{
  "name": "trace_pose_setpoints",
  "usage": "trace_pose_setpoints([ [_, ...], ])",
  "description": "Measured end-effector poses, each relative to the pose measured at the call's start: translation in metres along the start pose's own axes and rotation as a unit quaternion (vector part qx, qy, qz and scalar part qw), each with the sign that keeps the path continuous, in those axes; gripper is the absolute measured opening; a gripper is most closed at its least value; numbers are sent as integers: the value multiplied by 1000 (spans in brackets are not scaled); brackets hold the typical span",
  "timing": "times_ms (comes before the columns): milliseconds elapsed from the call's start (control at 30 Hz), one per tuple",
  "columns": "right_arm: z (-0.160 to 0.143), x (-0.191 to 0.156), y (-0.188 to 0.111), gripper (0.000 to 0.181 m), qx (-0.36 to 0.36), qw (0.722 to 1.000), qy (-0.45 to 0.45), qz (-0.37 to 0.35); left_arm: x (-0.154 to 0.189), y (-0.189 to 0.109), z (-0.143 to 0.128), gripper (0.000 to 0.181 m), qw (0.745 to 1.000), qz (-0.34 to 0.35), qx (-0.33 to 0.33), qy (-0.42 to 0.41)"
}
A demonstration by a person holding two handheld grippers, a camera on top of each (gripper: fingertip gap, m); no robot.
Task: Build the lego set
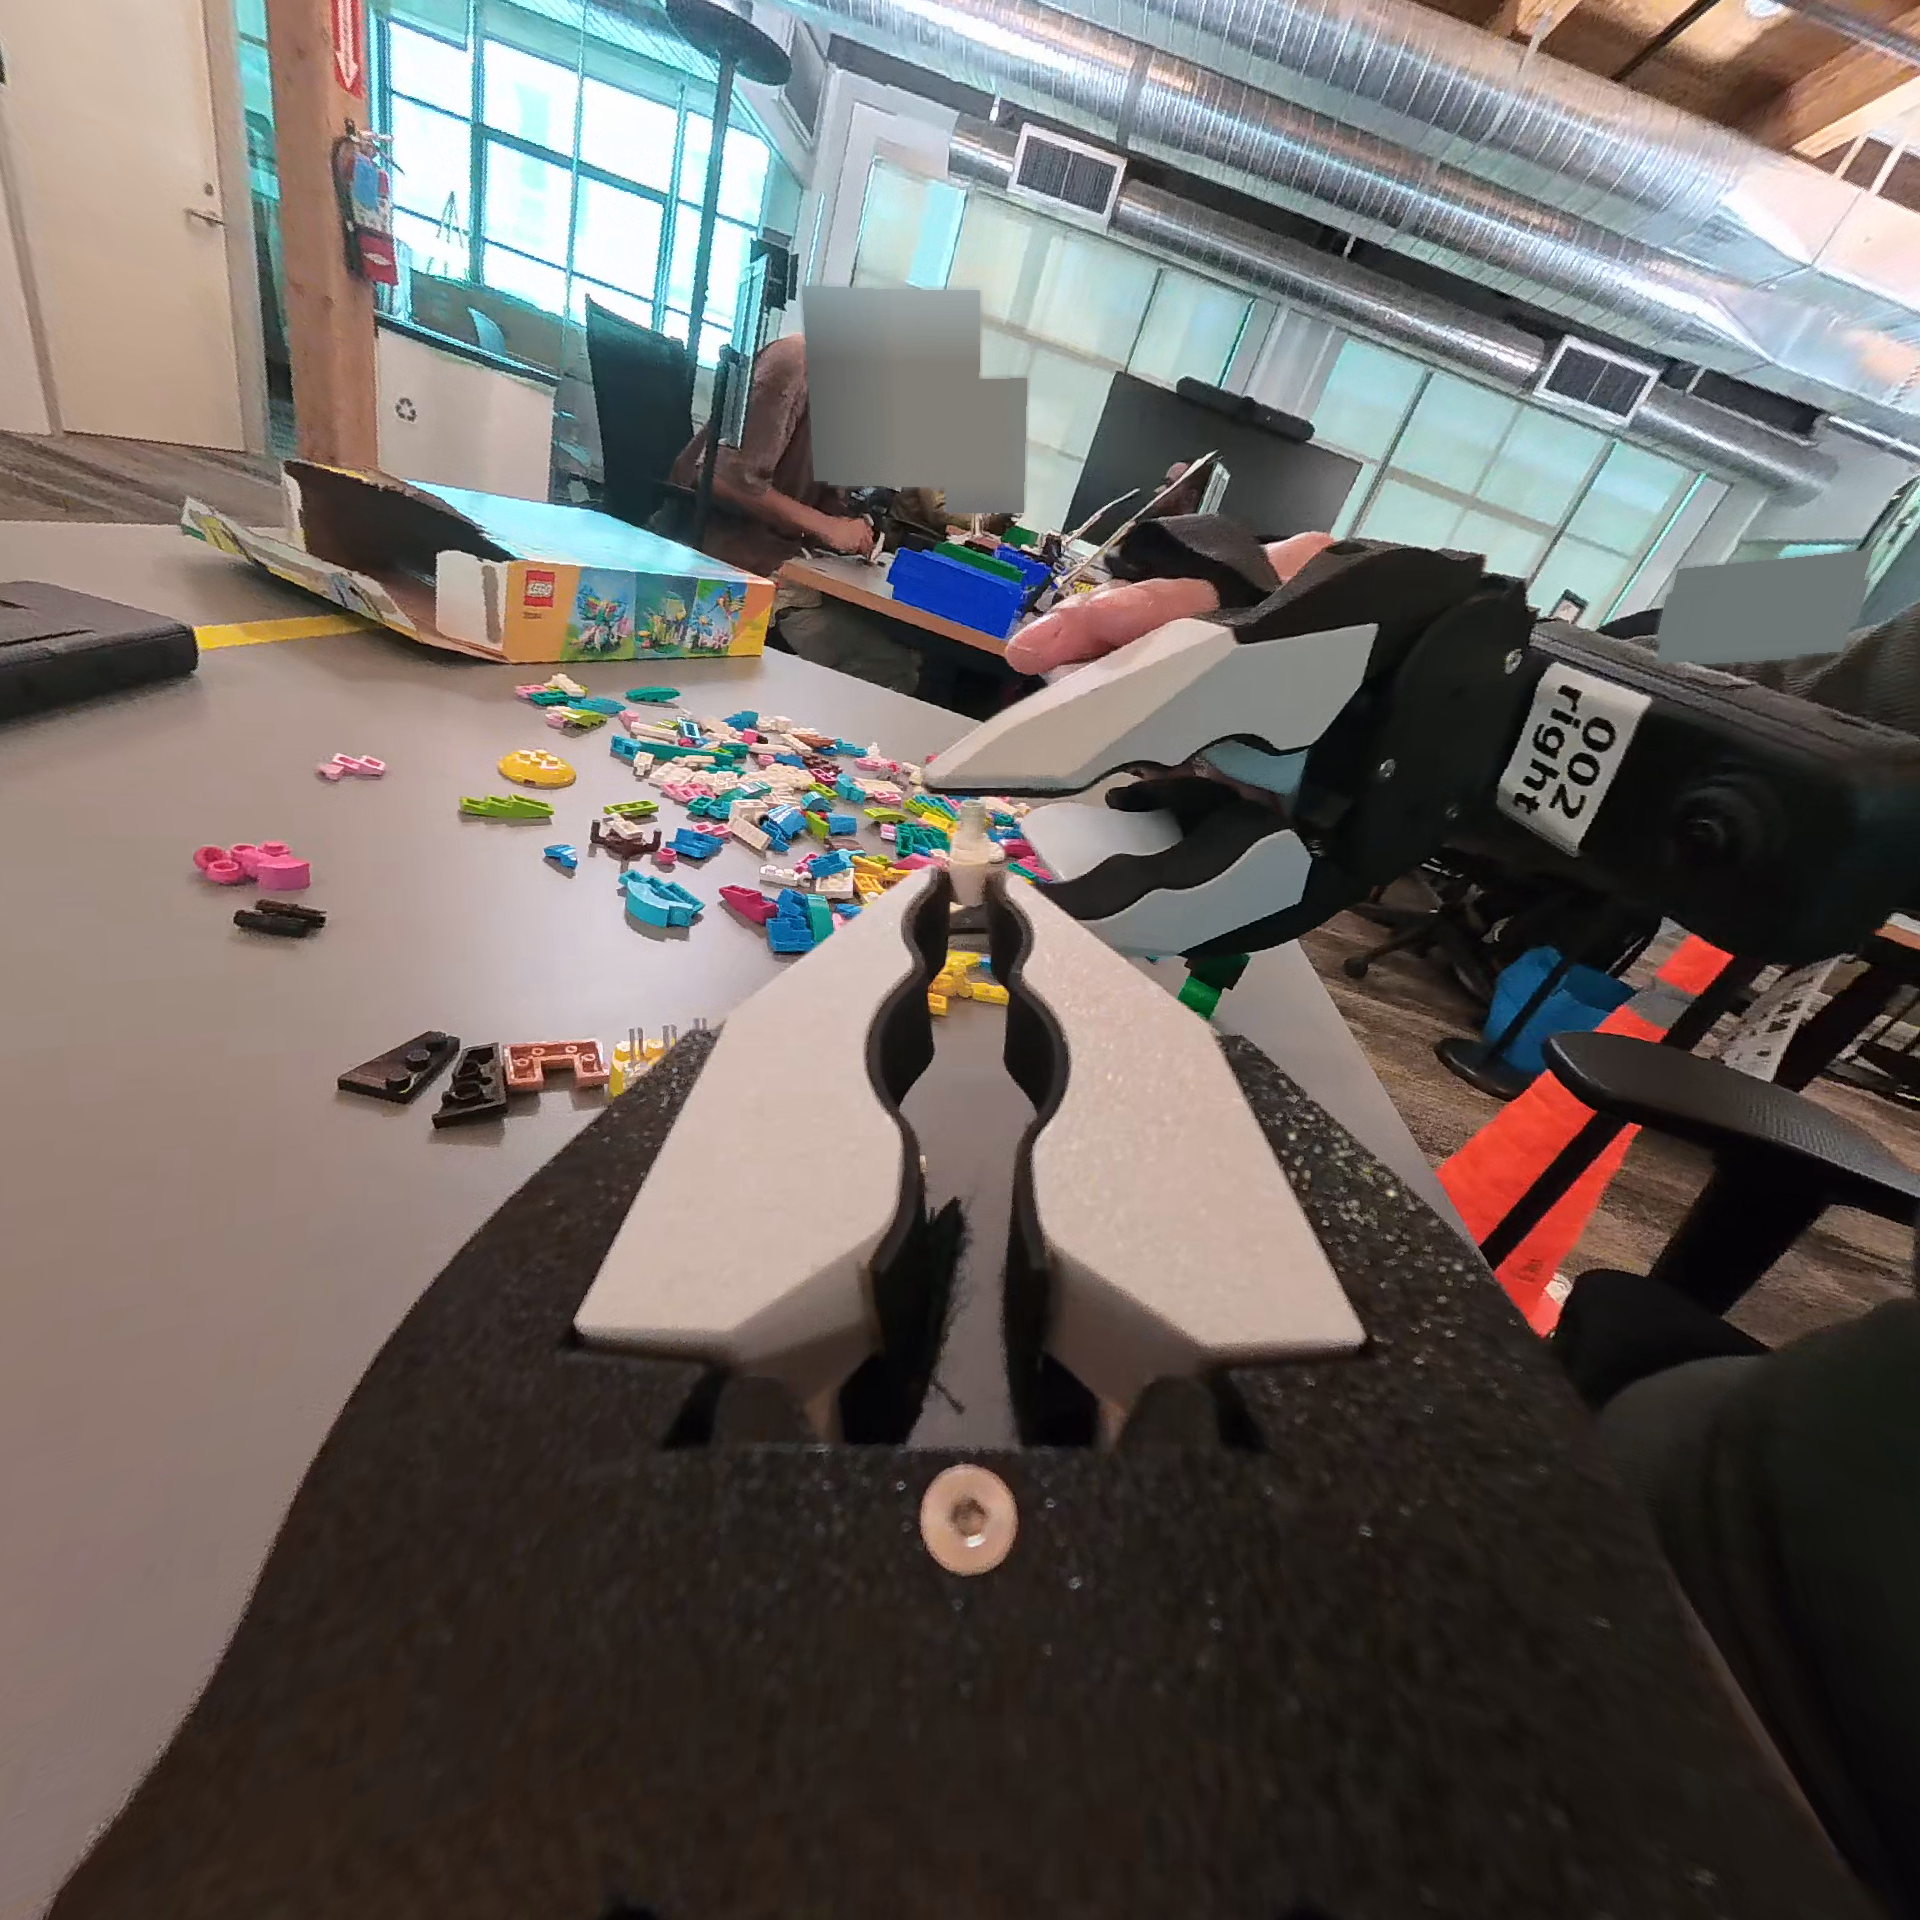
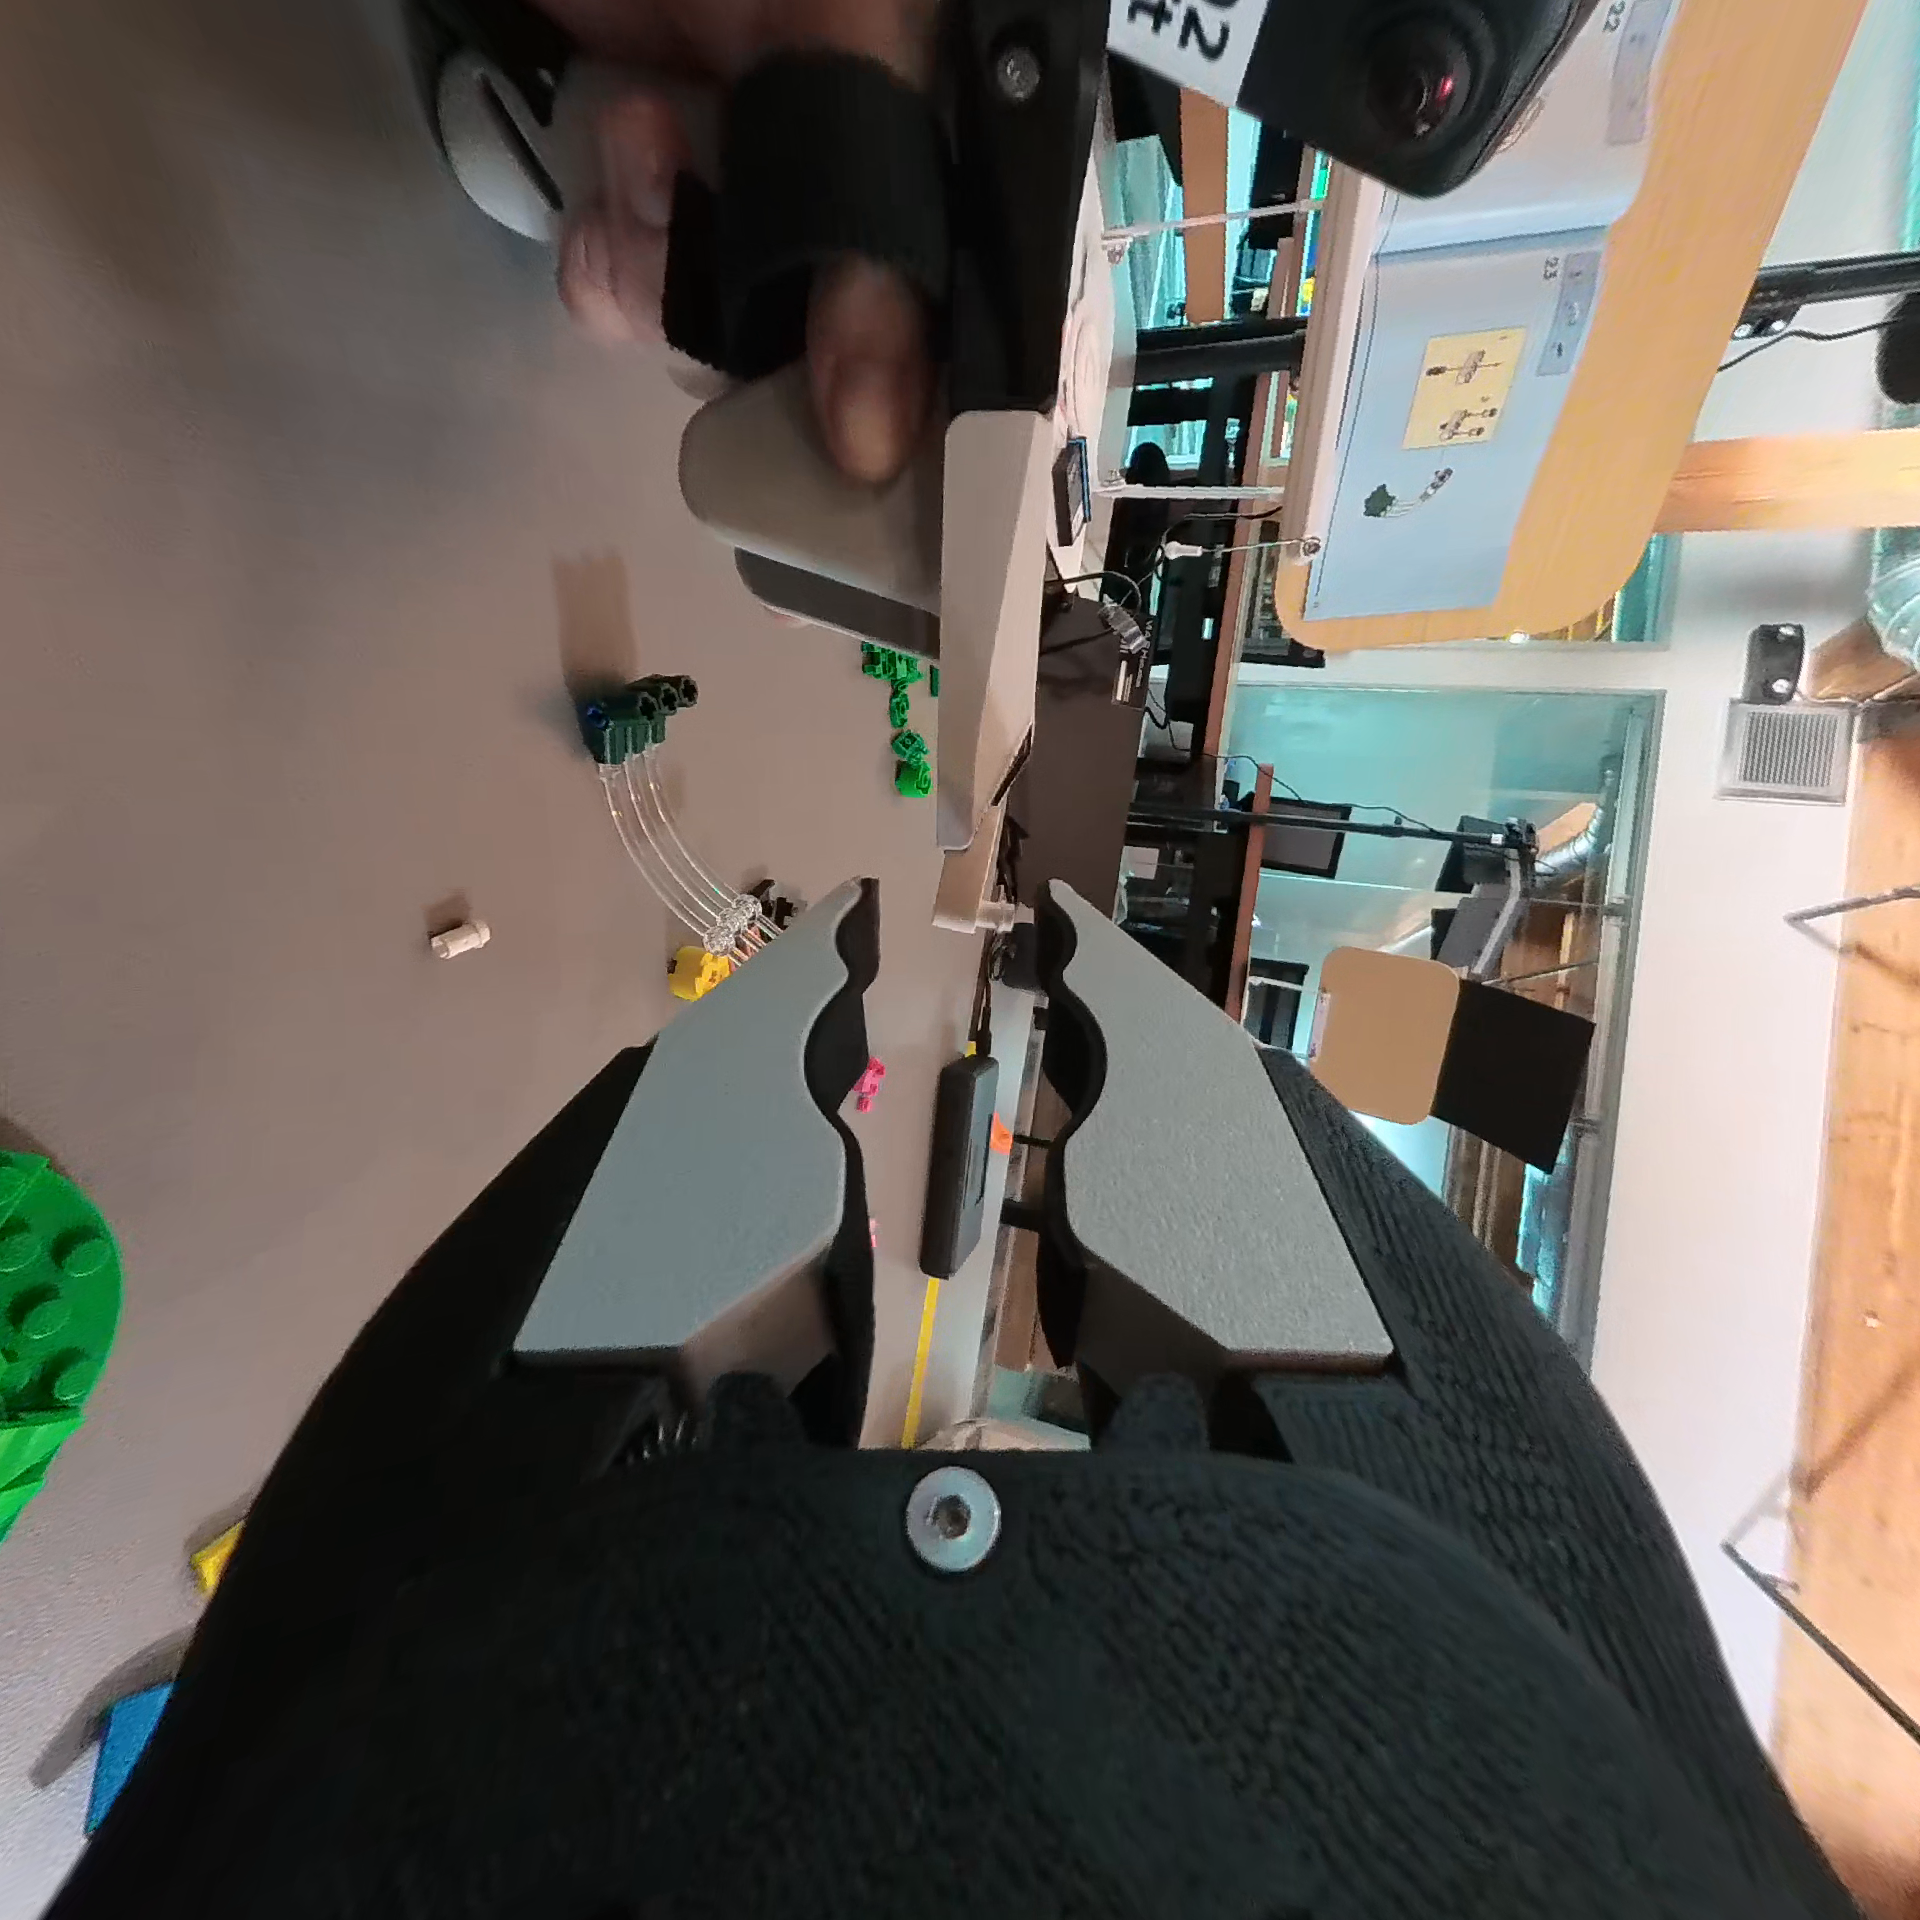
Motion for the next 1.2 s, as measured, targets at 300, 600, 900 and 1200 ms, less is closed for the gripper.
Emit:
trace_pose_setpoints([
  [300,0,2,-1,14,4,1000,7,-11,2,0,0,4,1000,-13,-1,-10],
  [600,1,2,-3,9,7,999,28,-22,3,-1,2,4,999,-26,8,-27],
  [900,-2,6,-5,29,12,995,95,-9,2,-1,2,4,999,-19,13,-25],
  [1200,-15,15,-15,44,-7,981,189,-47,-3,-14,20,4,995,40,80,43],
])
Point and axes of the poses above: each gripper's, where its closed fingertips meet, y out along the fingers, z out of its top, x = y × z across the jaws, the point moved 5 cm from there along -y, back along the fingers, and after that the axes turned 3 degrees about -y, right-handed, at the moved point
